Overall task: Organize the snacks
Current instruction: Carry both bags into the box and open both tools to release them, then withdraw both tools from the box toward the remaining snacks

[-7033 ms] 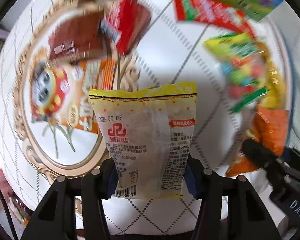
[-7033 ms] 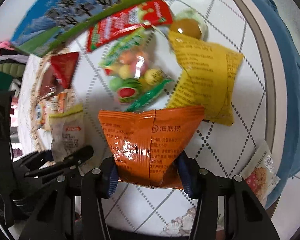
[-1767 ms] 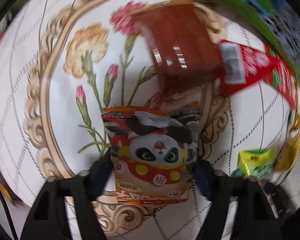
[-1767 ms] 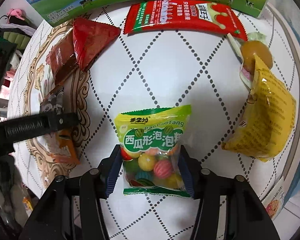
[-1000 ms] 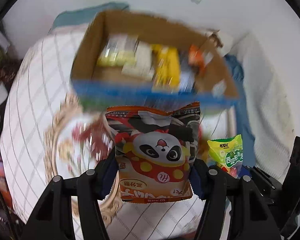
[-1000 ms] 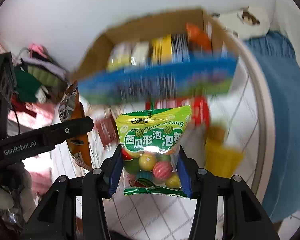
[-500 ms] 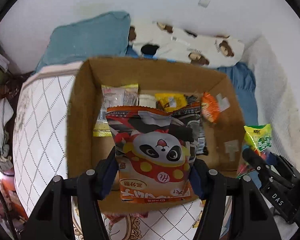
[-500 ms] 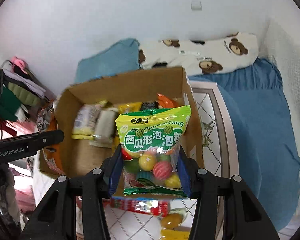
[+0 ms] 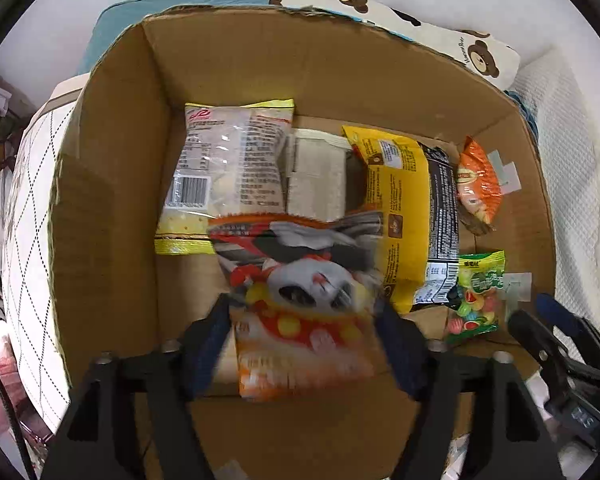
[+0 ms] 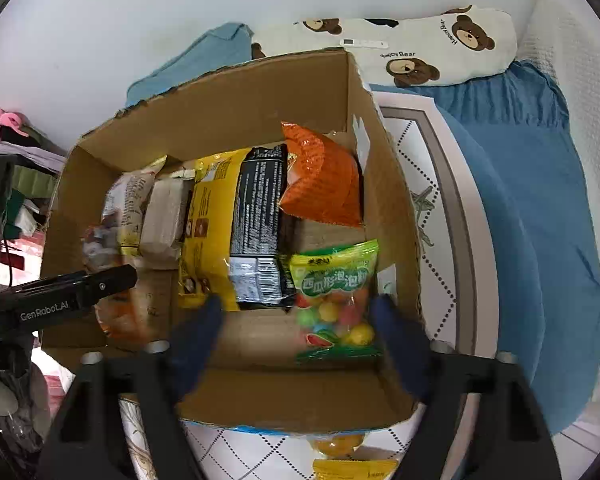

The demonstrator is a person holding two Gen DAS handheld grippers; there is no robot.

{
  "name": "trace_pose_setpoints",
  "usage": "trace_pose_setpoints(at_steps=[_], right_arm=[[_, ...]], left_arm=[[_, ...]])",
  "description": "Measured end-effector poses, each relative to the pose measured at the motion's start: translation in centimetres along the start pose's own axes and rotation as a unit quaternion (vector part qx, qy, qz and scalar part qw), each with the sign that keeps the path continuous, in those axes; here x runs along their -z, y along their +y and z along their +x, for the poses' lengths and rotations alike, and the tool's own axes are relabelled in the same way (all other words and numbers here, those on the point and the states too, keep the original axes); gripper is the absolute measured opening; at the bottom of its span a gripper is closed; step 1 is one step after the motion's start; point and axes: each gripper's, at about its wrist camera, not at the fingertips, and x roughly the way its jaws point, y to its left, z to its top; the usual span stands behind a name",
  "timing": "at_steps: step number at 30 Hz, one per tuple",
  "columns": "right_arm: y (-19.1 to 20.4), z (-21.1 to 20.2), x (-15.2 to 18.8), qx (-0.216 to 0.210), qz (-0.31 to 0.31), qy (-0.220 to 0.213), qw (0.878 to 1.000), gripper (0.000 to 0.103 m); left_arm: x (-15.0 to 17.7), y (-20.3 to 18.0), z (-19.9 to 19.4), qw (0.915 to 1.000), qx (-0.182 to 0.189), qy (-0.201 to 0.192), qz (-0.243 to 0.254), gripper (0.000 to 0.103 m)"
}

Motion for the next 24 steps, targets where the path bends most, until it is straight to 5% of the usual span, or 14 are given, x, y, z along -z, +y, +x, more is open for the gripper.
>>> trace_pose_setpoints(at_steps=[1, 24], right_arm=[[0.2, -0.1, -0.1, 0.006, -0.003, -0.004, 1.000, 0.097], [2.8, -2.3, 0.2, 0.037, -0.038, -0.025, 0.998, 0.098]], left_arm=[[0.0, 0.2, 0.0, 1.0000, -0.004, -0.002, -0.004, 0.096], [3.0, -0.8, -4.8, 0.9980, -0.013, -0.062, 0.000, 0.097]])
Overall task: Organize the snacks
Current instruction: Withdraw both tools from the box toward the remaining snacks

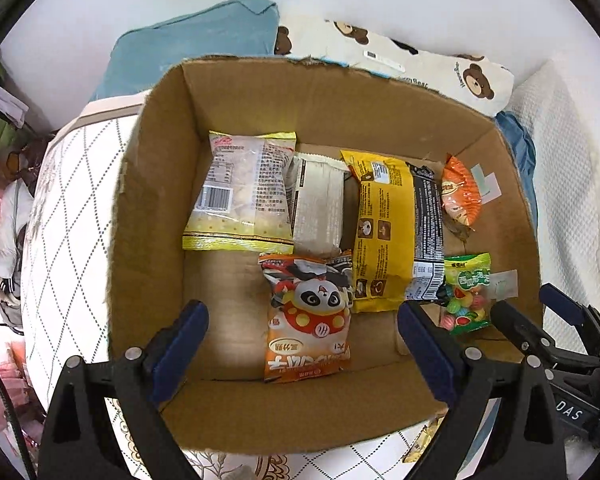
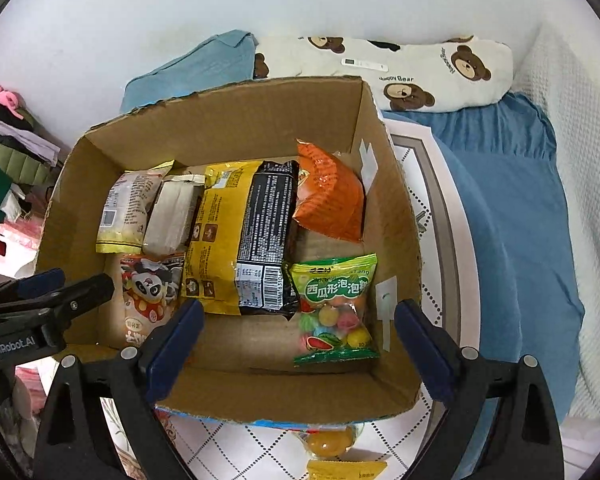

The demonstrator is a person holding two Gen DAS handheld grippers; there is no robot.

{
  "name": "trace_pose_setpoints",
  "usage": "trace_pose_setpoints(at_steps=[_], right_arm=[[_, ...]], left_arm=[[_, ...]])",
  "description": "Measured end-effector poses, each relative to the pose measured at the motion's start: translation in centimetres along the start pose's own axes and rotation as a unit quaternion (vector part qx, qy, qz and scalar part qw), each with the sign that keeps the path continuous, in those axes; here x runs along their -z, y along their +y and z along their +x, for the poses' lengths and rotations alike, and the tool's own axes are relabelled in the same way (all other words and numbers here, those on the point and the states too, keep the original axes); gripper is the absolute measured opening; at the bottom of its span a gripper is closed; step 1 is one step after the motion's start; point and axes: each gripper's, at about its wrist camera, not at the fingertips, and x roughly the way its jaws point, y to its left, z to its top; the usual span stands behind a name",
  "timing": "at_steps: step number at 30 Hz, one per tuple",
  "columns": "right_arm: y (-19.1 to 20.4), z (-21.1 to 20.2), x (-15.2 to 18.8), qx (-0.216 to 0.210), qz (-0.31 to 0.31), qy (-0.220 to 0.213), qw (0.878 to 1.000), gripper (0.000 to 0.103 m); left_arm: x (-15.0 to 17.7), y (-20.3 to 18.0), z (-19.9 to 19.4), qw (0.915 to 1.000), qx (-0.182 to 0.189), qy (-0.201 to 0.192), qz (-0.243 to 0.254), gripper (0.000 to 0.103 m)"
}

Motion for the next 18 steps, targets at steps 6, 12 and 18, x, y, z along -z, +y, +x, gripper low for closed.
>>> trace_pose_setpoints(at_steps=[6, 12, 18], right_arm=[[0.3, -1.6, 1.0, -0.001, -0.004, -0.019, 1.000, 0.098], [0.8, -4.1, 2.7, -0.004, -0.013, -0.046, 0.999, 0.098], [1.5, -7.6, 4.6, -0.008, -0.022, -0.084, 0.996, 0.098]], left_arm=[[1.6, -0.1, -2.3, 0.9997, -0.001, -0.024, 0.003, 0.097], [3.3, -0.5, -4.8, 0.9985, -0.005, -0.053, 0.009, 0.097], [5.3, -0.8, -7.8, 0.9965, 0.003, -0.083, 0.009, 0.097]])
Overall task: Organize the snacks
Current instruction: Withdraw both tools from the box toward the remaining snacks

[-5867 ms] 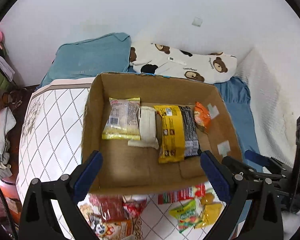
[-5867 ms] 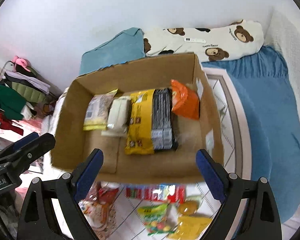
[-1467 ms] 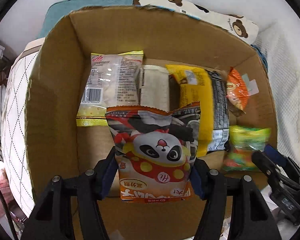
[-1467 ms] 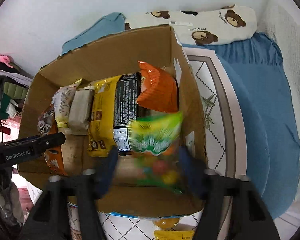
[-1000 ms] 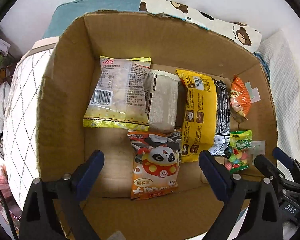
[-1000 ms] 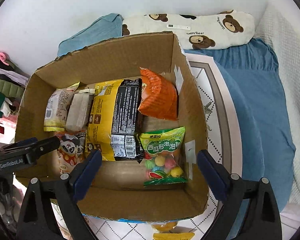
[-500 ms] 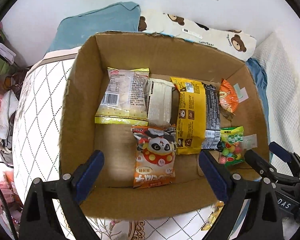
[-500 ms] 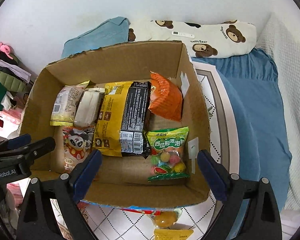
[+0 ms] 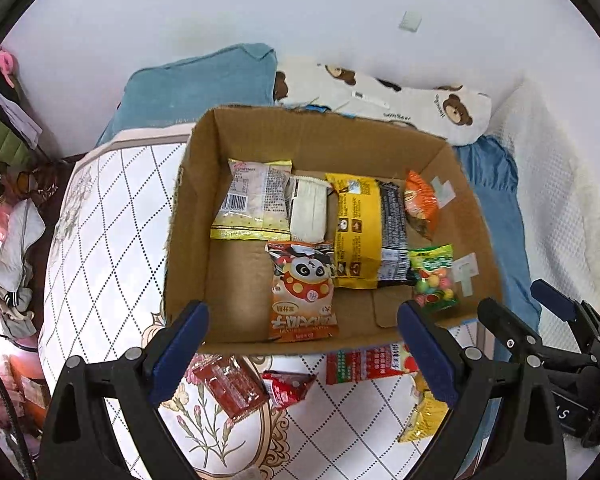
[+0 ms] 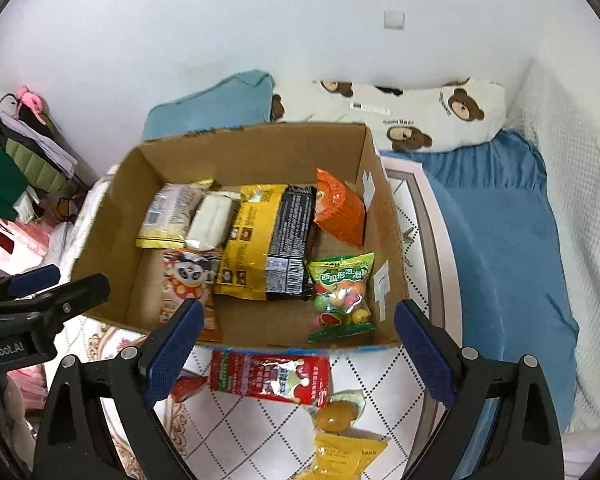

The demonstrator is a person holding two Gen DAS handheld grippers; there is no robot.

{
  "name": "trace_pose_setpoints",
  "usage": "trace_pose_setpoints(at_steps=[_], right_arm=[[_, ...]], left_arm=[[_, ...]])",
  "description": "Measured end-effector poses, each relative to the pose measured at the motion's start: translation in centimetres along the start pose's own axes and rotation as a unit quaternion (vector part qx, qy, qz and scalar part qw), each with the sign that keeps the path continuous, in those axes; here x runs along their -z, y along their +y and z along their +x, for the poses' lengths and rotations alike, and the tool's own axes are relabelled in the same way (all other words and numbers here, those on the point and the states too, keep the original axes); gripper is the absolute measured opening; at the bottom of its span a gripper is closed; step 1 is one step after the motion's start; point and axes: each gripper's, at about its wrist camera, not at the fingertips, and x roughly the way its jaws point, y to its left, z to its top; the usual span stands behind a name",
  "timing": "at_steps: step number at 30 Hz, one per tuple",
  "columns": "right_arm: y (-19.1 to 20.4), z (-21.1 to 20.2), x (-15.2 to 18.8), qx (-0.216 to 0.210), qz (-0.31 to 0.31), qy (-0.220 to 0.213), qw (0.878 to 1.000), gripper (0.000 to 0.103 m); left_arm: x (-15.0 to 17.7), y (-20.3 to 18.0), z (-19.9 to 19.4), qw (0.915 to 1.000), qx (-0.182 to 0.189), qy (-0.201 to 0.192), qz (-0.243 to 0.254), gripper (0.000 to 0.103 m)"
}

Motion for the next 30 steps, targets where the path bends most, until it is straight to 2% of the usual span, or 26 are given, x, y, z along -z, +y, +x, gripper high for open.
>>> trace_pose_setpoints(at_steps=[5, 10, 17, 22, 25, 27, 29, 30], right_arm=[[0.0, -3.2, 1.2, -0.032, 0.007, -0.020, 0.999, 0.098], [-1.2, -3.6, 4.1, -0.047, 0.025, -0.006, 0.999, 0.098], [-5.9, 1.7, 10.9, -0.037, 0.099, 0.078, 0.991, 0.098], [-7.8, 5.1, 15.3, -0.029, 0.128, 0.115, 0.985, 0.098], [-8.0, 6.4, 16.7, -0.031, 0.136, 0.129, 0.982, 0.096], [-8.0, 7.2, 17.6, -0.030, 0.139, 0.137, 0.980, 0.093], [-7.8, 8.0, 18.5, -0.024, 0.140, 0.140, 0.980, 0.086], [-7.8, 8.3, 18.7, -0.023, 0.141, 0.140, 0.980, 0.083]], left_arm=[[1.6, -0.1, -2.4, 0.9998, 0.014, -0.013, -0.003, 0.097], [4.5, 0.2, -2.4, 0.9998, -0.004, -0.017, 0.005, 0.097], [10.1, 2.7, 3.1, 0.9976, -0.044, 0.051, -0.014, 0.097], [12.0, 4.4, 6.5, 0.9941, -0.065, 0.084, -0.023, 0.097], [12.4, 4.5, 8.3, 0.9928, -0.074, 0.095, 0.001, 0.097], [12.4, 4.9, 9.6, 0.9910, -0.070, 0.114, 0.003, 0.097], [12.4, 6.1, 10.9, 0.9887, -0.062, 0.133, -0.029, 0.097], [12.4, 6.9, 11.6, 0.9869, -0.045, 0.144, -0.057, 0.097]])
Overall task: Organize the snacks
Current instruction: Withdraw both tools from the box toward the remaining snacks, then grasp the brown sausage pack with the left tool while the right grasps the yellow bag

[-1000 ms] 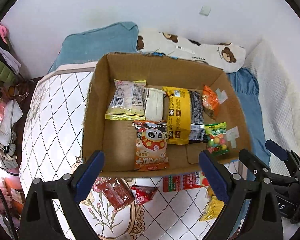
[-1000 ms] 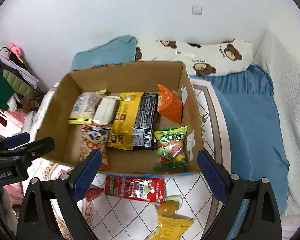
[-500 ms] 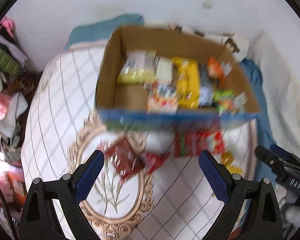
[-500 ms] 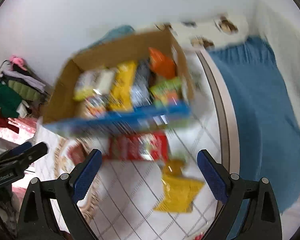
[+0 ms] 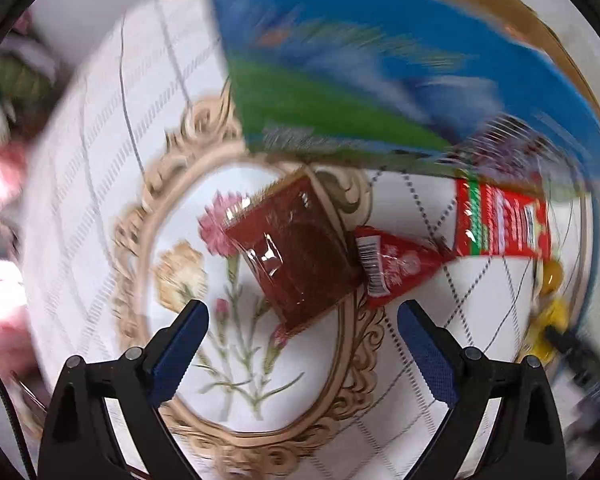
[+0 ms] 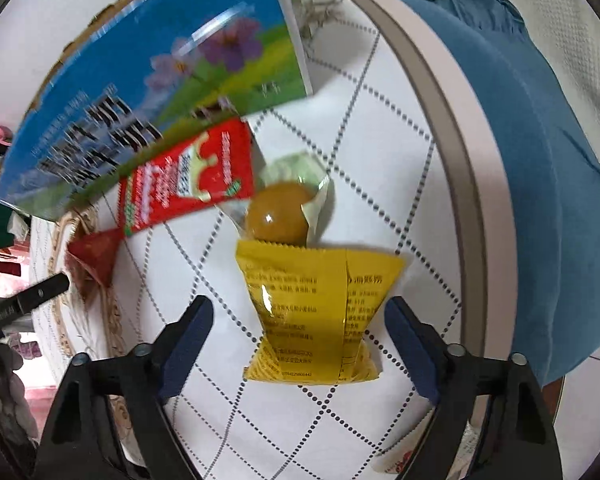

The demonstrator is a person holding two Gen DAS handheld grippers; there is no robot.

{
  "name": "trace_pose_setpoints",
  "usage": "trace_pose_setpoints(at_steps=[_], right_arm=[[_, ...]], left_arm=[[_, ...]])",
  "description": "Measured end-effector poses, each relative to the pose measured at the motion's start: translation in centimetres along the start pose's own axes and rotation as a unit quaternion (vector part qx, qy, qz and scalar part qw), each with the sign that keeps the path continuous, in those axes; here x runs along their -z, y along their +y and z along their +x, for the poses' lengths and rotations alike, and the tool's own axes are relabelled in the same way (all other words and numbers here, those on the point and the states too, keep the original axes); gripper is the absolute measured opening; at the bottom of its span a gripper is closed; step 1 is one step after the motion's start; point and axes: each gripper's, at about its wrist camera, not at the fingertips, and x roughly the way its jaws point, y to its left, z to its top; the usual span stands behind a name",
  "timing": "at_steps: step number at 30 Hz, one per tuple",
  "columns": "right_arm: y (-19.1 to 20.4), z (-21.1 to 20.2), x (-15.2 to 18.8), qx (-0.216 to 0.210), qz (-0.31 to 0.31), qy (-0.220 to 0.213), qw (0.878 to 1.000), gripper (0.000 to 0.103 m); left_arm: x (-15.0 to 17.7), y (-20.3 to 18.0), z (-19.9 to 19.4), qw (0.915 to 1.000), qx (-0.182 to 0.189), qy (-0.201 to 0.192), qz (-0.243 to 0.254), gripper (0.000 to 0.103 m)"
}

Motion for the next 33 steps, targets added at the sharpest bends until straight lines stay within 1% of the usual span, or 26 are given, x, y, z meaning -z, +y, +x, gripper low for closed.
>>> trace_pose_setpoints(at_steps=[2, 4, 6, 8, 9, 11, 12, 14, 15, 16, 18, 20, 24, 26, 27, 30, 31, 33], right_arm=[[-0.2, 0.8, 0.4, 0.000, 0.006, 0.002, 1.000, 0.075], [-0.2, 1.6, 0.8, 0.000, 0.011, 0.005, 1.000, 0.071], [-0.2, 2.0, 1.0, 0.005, 0.010, 0.002, 1.000, 0.071], [0.1, 2.3, 1.1, 0.008, 0.003, 0.000, 1.000, 0.066], [0.3, 2.5, 1.2, 0.012, -0.002, 0.000, 1.000, 0.066], [0.7, 2.7, 1.3, 0.016, -0.008, 0.000, 1.000, 0.065], [0.8, 2.8, 1.5, 0.018, -0.013, -0.001, 1.000, 0.064], [1.2, 2.8, 1.6, 0.021, -0.020, -0.001, 1.000, 0.062], [1.3, 2.7, 1.8, 0.020, -0.025, 0.001, 0.999, 0.062], [1.4, 2.7, 2.2, 0.019, -0.030, 0.003, 0.999, 0.062], [1.8, 2.7, 2.8, 0.015, -0.038, 0.010, 0.999, 0.061], [2.5, 2.6, 3.9, 0.011, -0.051, 0.017, 0.999, 0.061], [4.1, 2.5, 6.1, -0.001, -0.077, 0.035, 0.996, 0.061], [4.9, 2.5, 7.2, -0.008, -0.087, 0.044, 0.995, 0.061], [5.4, 2.5, 7.7, -0.012, -0.091, 0.048, 0.995, 0.061], [6.9, 2.9, 8.7, -0.016, -0.101, 0.052, 0.993, 0.061], [7.1, 3.1, 8.9, -0.016, -0.099, 0.054, 0.994, 0.062], [7.3, 3.9, 7.9, -0.017, -0.089, 0.059, 0.994, 0.063]], left_arm=[[-0.5, 1.4, 1.2, 0.9979, 0.033, 0.015, -0.053, 0.097], [-1.0, 2.6, 2.2, 0.9934, 0.053, 0.020, -0.099, 0.097], [-1.4, 3.5, 3.0, 0.9891, 0.057, 0.016, -0.135, 0.095], [-1.6, 3.9, 3.5, 0.9876, 0.050, 0.008, -0.149, 0.089], [-1.8, 4.0, 3.7, 0.9881, 0.043, 0.004, -0.148, 0.083], [-1.8, 3.8, 3.9, 0.9902, 0.030, -0.001, -0.136, 0.078], [-1.8, 3.6, 3.9, 0.9918, 0.022, -0.004, -0.126, 0.071], [-1.5, 3.0, 3.9, 0.9956, 0.004, -0.009, -0.093, 0.066], [-1.0, 2.7, 3.8, 0.9971, -0.002, -0.013, -0.075, 0.059], [-0.5, 2.4, 3.7, 0.9982, -0.006, -0.013, -0.057, 0.056], [1.7, 1.9, 3.7, 0.9996, -0.013, -0.004, -0.025, 0.056], [4.0, 1.7, 3.8, 0.9999, -0.008, 0.013, -0.006, 0.056], [8.5, 1.7, 4.2, 0.9981, 0.022, 0.058, 0.000, 0.056], [9.9, 1.8, 4.4, 0.9970, 0.032, 0.070, -0.003, 0.056], [10.3, 1.9, 4.4, 0.9965, 0.038, 0.074, -0.008, 0.056], [10.0, 2.5, 3.9, 0.9960, 0.055, 0.065, -0.028, 0.056], [9.9, 3.1, 4.1, 0.9954, 0.058, 0.069, -0.033, 0.059], [9.9, 3.9, 4.8, 0.9935, 0.065, 0.081, -0.046, 0.059]])
